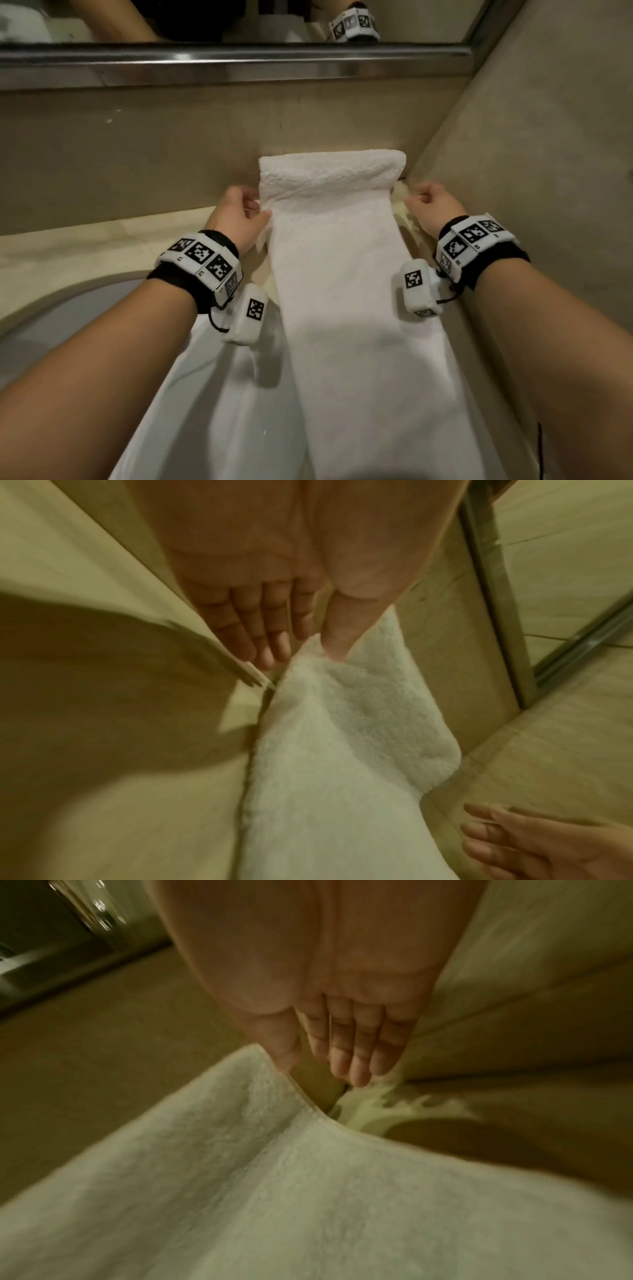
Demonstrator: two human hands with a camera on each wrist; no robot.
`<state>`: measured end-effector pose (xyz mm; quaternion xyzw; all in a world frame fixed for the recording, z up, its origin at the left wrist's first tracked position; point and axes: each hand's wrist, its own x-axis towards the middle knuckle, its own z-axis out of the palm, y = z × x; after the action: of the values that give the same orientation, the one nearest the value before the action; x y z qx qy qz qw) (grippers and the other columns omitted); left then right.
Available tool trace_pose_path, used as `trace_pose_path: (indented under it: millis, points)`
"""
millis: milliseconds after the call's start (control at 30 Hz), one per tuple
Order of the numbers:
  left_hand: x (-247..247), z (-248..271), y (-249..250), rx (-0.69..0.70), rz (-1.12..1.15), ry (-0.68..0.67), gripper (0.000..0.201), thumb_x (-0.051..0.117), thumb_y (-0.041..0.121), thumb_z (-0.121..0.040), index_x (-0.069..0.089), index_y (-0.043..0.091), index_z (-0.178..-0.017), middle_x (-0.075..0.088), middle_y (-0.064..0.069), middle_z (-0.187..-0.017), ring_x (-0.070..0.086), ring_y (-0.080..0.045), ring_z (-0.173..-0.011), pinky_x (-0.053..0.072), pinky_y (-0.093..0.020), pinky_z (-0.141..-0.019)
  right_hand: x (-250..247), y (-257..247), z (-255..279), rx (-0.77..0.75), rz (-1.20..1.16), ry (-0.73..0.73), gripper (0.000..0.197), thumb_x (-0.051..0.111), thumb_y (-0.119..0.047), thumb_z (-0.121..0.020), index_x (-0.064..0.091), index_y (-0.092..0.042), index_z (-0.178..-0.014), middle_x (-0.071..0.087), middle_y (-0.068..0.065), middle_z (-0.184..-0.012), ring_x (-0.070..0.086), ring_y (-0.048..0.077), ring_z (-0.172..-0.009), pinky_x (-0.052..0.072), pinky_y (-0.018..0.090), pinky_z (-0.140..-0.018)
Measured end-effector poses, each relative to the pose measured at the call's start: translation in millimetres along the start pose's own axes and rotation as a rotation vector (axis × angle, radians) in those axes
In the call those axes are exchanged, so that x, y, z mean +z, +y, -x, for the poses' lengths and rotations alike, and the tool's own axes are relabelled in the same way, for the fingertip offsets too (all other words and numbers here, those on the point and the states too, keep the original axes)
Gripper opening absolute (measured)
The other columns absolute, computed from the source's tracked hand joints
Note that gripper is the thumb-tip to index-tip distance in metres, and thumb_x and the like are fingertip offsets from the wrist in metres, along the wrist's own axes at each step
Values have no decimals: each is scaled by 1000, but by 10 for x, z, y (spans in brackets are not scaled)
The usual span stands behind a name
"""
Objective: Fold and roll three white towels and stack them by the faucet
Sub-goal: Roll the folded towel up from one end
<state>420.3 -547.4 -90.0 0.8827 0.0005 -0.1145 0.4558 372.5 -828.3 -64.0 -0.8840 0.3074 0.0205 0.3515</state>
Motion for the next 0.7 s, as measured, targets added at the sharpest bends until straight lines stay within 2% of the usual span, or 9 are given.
trace_pose_path:
  millis: [67,167,267,333,400,467,567,633,700]
  points:
    - [-40,249,20,15,-10,-8,41,59,22,-85,44,13,-122,52,-4,-112,53,-17,-95,41,-29,-83,-109,31,238,-30,-10,-6,39,51,-26,-90,46,-14,-127,59,8,-117,56,26,-103,41,30,-86]
    - [-59,778,70,113,-86,-84,38,60,22,-84,48,14,-119,52,-7,-120,53,-17,-98,44,-30,-87,-210,119,713,-125,-57,-40,34,51,-26,-90,49,-15,-123,58,2,-111,53,15,-89,41,21,-73]
    - [2,1499,97,252,-255,-285,26,58,27,-86,55,17,-110,56,-3,-114,54,-14,-96,46,-30,-87,-256,301,1296,-265,-52,-100,27,53,-22,-90,55,-15,-116,57,-3,-104,51,10,-92,37,21,-81]
    - [85,2033,75,354,-364,-407,24,57,31,-86,57,20,-107,59,1,-109,54,-10,-92,45,-26,-83,-244,503,1724,-348,-55,-143,22,53,-19,-90,58,-15,-110,58,-4,-103,53,9,-93,38,22,-84]
    - [197,2549,20,421,-449,-517,24,56,31,-86,58,22,-107,59,2,-107,54,-10,-92,42,-22,-81,-195,765,2156,-408,-34,-205,17,54,-17,-89,60,-17,-104,59,-4,-100,55,10,-90,41,22,-84]
    - [327,2966,-59,466,-550,-617,26,55,31,-86,58,24,-111,58,3,-111,54,-13,-100,41,-25,-87,-138,1045,2544,-422,-15,-274,12,56,-17,-87,61,-22,-97,60,-7,-95,56,7,-84,41,18,-77]
    - [495,3395,-220,518,-669,-674,33,58,30,-83,55,26,-116,54,3,-119,50,-17,-111,39,-29,-93,-62,1442,2996,-386,-1,-335,9,56,-20,-86,59,-28,-89,61,-12,-87,55,3,-77,39,18,-70]
    - [598,3621,-320,545,-744,-694,42,62,32,-80,52,26,-120,50,1,-125,46,-20,-115,39,-32,-96,-23,1682,3244,-363,46,-347,7,57,-22,-86,59,-29,-86,60,-13,-85,55,4,-79,39,20,-71]
    - [694,3767,-402,616,-819,-660,48,61,30,-78,48,25,-124,45,-2,-129,43,-24,-115,39,-34,-95,-6,1853,3414,-391,104,-369,7,58,-20,-85,62,-25,-87,61,-8,-89,55,9,-84,40,23,-75]
